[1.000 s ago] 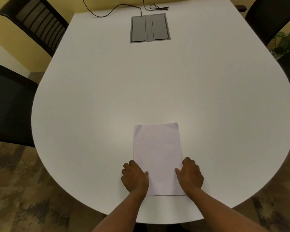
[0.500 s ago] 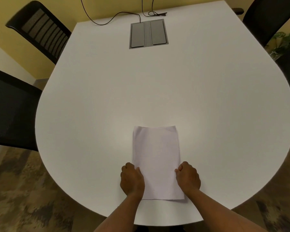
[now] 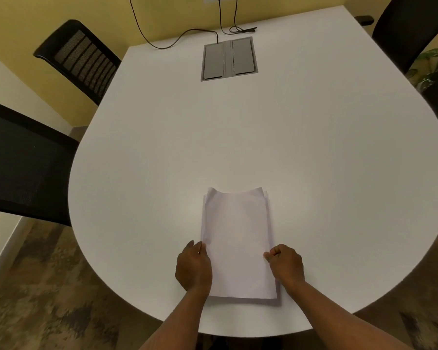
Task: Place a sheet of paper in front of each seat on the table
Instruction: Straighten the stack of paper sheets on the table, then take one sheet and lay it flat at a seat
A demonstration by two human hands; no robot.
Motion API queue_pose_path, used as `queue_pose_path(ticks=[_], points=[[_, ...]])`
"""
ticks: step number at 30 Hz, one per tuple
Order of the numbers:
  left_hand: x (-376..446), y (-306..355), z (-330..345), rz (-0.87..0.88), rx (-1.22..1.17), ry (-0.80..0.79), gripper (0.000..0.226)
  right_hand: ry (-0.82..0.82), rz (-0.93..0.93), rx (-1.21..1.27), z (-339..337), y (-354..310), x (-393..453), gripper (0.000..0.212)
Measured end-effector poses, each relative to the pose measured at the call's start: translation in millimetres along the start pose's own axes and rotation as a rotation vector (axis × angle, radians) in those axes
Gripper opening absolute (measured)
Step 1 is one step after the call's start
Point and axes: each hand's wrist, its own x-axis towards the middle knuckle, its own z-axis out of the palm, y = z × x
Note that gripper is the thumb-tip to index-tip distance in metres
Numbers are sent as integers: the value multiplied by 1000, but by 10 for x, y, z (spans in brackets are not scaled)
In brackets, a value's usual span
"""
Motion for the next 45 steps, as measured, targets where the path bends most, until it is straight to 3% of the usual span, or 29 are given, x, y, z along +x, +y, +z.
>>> queue_pose_path(ticks=[8,20,28,37,45], points=[[-14,166,-161,-114,-274,-50,21,20,-62,134,-232,-25,-64,14],[-119,571,-219,-88,-629,-494,11,264,-97,257,-1049,143,-210,9],[-376,1229,20,-3,-685,-692,8,429,-113,231,-1868,205,7,5],[-681,2289,808,55,-631,-805,5,434,-150,140,-3091,320,983,9],[-1040,3418,1910,-124,-640,-857,12,349,-239,-3,-4232,79,2586,9]])
